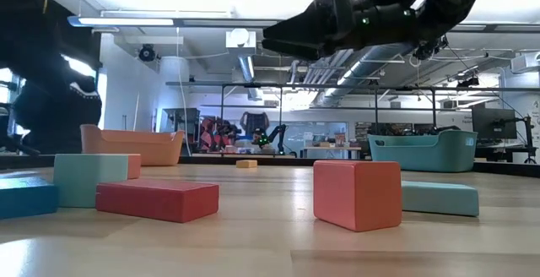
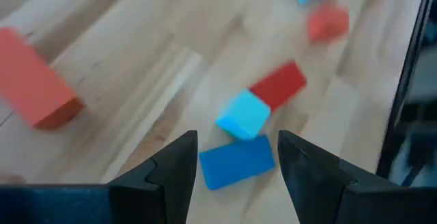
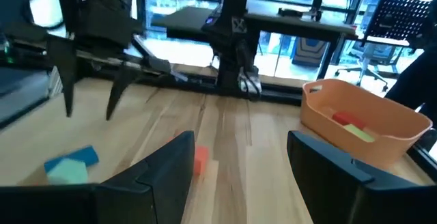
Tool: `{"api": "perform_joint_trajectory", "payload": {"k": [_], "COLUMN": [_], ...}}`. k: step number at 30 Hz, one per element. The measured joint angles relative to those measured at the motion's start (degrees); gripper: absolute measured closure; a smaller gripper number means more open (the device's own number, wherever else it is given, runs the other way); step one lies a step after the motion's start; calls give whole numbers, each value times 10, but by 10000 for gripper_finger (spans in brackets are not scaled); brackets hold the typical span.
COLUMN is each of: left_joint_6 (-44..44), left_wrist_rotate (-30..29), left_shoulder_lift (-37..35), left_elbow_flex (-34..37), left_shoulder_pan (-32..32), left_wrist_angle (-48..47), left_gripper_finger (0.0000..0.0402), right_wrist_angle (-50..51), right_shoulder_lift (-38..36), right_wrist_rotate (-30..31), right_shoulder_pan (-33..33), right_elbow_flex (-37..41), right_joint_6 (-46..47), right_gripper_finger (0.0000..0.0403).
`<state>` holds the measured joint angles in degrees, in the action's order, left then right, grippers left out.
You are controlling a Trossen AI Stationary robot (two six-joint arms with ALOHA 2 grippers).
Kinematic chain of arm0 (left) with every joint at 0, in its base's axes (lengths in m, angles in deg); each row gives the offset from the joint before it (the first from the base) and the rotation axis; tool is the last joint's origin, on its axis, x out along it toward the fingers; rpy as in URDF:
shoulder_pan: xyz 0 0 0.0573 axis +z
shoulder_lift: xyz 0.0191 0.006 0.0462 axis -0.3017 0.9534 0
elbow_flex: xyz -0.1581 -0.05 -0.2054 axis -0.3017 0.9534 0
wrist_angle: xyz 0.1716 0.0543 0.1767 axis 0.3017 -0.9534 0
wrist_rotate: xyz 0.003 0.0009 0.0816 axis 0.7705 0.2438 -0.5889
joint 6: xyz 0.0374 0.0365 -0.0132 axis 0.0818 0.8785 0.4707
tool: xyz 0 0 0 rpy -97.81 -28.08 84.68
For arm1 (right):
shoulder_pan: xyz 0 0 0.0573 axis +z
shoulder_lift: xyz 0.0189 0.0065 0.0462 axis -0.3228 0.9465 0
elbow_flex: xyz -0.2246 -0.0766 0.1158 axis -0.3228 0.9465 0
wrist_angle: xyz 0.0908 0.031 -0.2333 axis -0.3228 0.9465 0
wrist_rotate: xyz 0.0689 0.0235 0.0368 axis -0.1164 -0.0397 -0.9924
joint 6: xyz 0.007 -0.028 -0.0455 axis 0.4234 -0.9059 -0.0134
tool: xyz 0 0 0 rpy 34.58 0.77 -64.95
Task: Sort blocks by size
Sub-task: Put the light blue cube block into the yellow bin
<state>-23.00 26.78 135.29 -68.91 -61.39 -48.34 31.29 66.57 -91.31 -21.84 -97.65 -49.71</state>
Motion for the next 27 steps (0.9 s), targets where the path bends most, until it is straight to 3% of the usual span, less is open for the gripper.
{"api": "perform_joint_trajectory", "payload": {"k": [5, 12, 17, 22, 27], "left_joint_6": [133, 150, 226, 328, 435], "left_wrist_rotate": [20, 6, 47, 64, 107], "left_shoulder_lift": [42, 63, 63, 63, 69], "left_elbow_flex": [0, 0, 0, 0, 0], "left_shoulder_pan": [5, 44, 71, 80, 73], "left_wrist_angle": [57, 52, 57, 57, 51], "left_gripper_finger": [213, 198, 163, 131, 124], "right_wrist_angle": [55, 212, 358, 474, 478], "right_shoulder_lift": [-30, -150, -240, -316, -340], "right_wrist_rotate": [16, 50, 55, 167, 286], "right_shoulder_pan": [0, 11, 59, 152, 229], "right_elbow_flex": [0, 0, 0, 0, 0], "right_joint_6": [-24, -25, -25, 1, 23], "right_gripper_finger": [171, 171, 171, 171, 171]}}
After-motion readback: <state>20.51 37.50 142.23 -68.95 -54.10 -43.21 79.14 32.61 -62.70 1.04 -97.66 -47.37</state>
